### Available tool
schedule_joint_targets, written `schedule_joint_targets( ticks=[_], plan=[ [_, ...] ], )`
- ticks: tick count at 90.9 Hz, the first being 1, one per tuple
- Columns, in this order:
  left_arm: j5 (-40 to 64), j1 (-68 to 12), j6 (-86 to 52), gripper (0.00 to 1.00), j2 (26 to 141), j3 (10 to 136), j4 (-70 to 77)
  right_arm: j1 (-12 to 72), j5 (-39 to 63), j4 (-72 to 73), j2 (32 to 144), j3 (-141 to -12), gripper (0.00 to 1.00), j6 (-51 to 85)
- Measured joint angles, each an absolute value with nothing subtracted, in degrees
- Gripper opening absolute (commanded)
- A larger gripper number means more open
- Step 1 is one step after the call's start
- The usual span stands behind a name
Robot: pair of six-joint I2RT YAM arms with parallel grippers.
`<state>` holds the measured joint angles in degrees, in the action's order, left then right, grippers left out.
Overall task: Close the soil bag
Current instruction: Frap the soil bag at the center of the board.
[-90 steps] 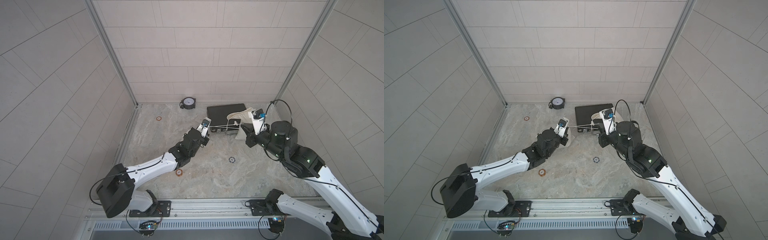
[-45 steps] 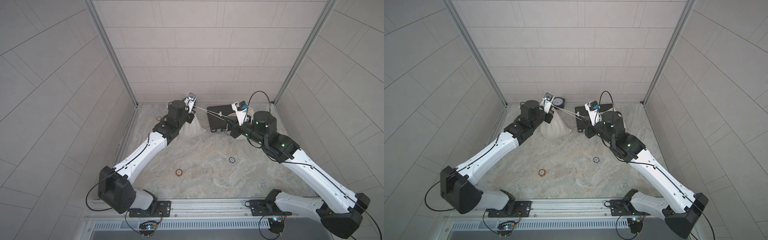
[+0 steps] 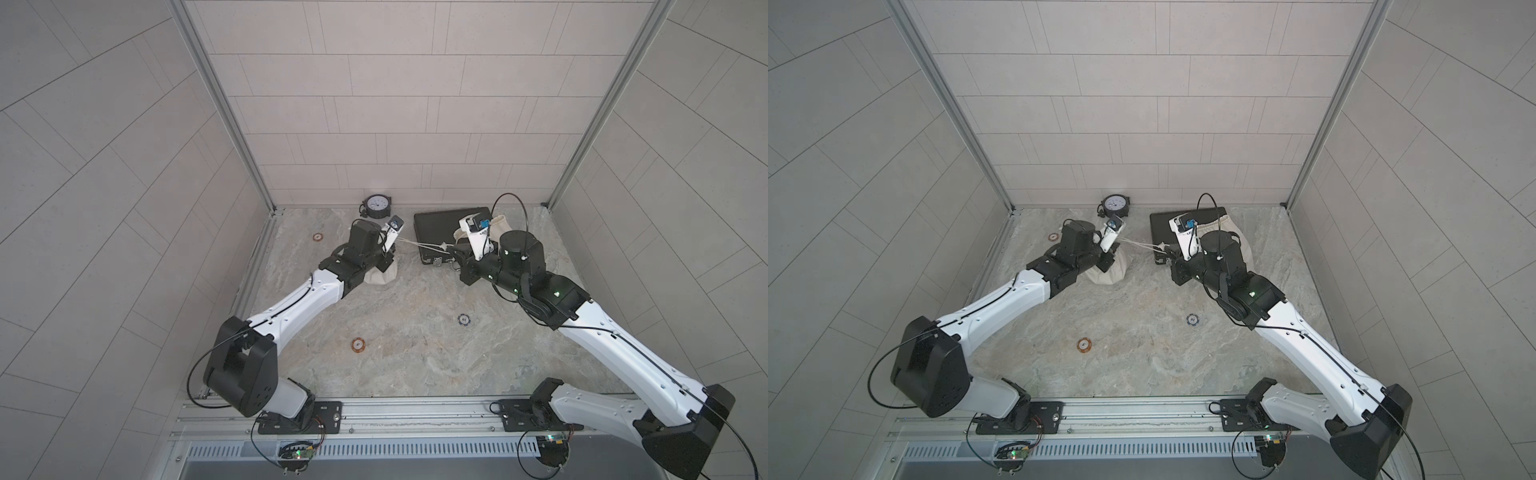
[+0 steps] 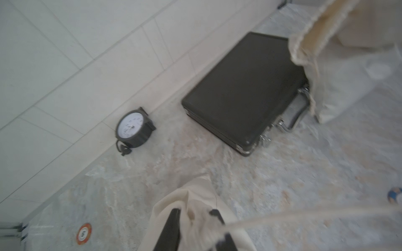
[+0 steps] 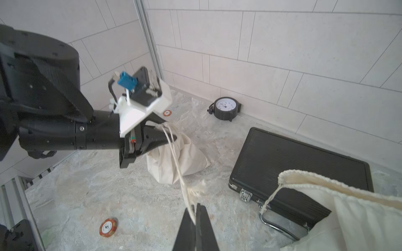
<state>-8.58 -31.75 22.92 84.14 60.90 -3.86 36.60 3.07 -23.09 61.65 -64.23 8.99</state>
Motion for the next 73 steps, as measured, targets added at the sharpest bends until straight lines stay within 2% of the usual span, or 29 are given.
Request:
schedule_joint_targets(
  ticks=[21, 29, 45, 73],
  plan=[
    [-6.4, -39.8, 22.9, 0.65, 80.9, 54.0, 0.8, 36.4, 3.7, -27.3, 58.8, -65.9, 0.00, 7.6],
    [-5.5, -40.6, 23.0, 0.70, 76.6, 52.2, 2.5, 36.5, 4.3, -28.8, 58.7, -68.0, 0.00, 6.9],
    [-4.5, -43.0, 25.0, 0.74, 71.4, 51.3, 6.1, 36.5, 5.8, -30.3, 58.6, -68.8, 0.00, 6.6],
    [-1.8, -46.4, 27.5, 0.73, 76.1, 51.9, 4.6, 36.5, 6.3, -32.1, 58.5, -68.8, 0.00, 6.4]
  ],
)
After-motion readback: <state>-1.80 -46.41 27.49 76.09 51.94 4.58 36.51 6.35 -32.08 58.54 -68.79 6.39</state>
